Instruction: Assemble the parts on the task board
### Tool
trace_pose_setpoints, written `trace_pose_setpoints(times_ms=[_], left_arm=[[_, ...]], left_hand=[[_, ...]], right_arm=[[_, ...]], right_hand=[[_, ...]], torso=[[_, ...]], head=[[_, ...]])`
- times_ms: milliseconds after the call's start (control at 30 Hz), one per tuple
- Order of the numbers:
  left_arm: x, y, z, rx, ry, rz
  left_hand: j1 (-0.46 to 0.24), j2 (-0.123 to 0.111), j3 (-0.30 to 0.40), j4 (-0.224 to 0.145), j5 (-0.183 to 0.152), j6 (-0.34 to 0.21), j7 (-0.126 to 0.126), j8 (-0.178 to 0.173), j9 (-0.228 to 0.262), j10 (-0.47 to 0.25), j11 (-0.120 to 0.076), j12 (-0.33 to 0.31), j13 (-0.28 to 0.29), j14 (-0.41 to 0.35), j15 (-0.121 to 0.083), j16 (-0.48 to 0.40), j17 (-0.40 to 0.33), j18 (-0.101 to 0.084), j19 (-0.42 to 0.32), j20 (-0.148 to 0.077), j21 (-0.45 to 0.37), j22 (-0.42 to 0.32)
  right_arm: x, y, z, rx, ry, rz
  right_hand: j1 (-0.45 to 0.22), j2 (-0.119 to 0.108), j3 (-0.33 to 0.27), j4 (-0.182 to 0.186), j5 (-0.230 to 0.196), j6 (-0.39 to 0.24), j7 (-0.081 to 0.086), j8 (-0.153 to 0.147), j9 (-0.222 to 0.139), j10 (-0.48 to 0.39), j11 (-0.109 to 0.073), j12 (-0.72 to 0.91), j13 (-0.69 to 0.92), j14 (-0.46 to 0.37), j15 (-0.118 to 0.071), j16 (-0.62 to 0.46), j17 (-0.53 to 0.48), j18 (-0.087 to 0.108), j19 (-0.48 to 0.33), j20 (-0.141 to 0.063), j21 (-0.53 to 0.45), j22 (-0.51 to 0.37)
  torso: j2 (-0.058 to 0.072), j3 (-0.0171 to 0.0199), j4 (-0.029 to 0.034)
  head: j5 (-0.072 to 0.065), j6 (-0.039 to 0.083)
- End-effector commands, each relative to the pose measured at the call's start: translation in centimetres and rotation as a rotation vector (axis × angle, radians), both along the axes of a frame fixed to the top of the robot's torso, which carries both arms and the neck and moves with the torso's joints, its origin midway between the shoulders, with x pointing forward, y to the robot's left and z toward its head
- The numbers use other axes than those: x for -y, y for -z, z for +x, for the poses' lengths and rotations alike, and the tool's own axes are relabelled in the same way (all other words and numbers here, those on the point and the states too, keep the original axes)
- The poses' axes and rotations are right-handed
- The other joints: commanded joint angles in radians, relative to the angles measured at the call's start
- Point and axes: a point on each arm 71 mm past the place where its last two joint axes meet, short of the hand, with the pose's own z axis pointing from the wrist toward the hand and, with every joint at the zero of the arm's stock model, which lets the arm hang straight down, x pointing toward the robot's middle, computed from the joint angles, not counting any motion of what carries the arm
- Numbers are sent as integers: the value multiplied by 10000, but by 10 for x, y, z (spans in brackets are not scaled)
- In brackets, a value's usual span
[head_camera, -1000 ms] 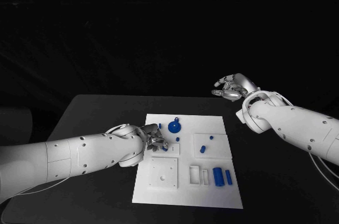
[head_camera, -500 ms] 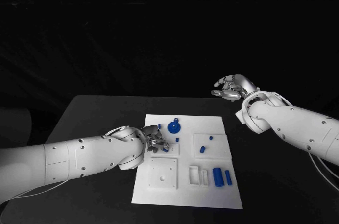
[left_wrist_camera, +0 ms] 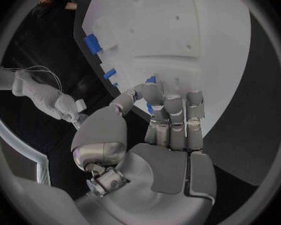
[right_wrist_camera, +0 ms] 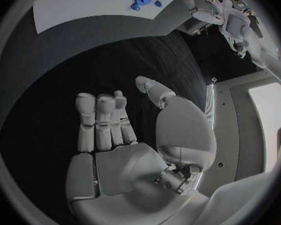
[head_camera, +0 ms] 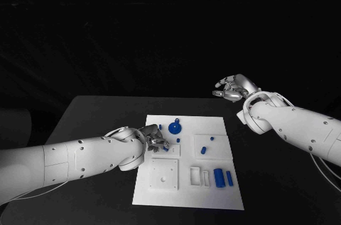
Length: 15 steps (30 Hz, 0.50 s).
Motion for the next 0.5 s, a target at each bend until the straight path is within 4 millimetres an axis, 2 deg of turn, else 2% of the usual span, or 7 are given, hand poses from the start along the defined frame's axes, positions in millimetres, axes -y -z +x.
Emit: trace_pose_setpoints(times_ms=[33,500], left_arm=[[1,0,0,136,12,-96],[1,2,1,173,-8,-50]], left_hand=[[109,33,63,9,-91,1352,-1186,30,1888,-536,-460,69,-16,-22,-162,60,-18,75,-74,-1325,21,145],[108,42,63,15,-125,1351,-1184,21,1897,-543,-460,77,-37,-26,-166,64,-41,75,-73,-1324,32,140]], right_arm=[[-1,0,0,-65,-95,-78],[-2,1,0,-103,-118,-82]], right_hand=[[-30,97,-55,-1,44,3,49,-6,9,-68,-1,39,-13,52,-11,-52,11,999,-25,-37,-46,10],[-37,100,-65,-2,66,2,48,-5,10,-69,-1,43,-20,54,-11,-54,15,999,-22,-41,-48,15]], torso=[[-3,0,-2],[-4,1,-4]], head=[[2,-14],[-16,-11]])
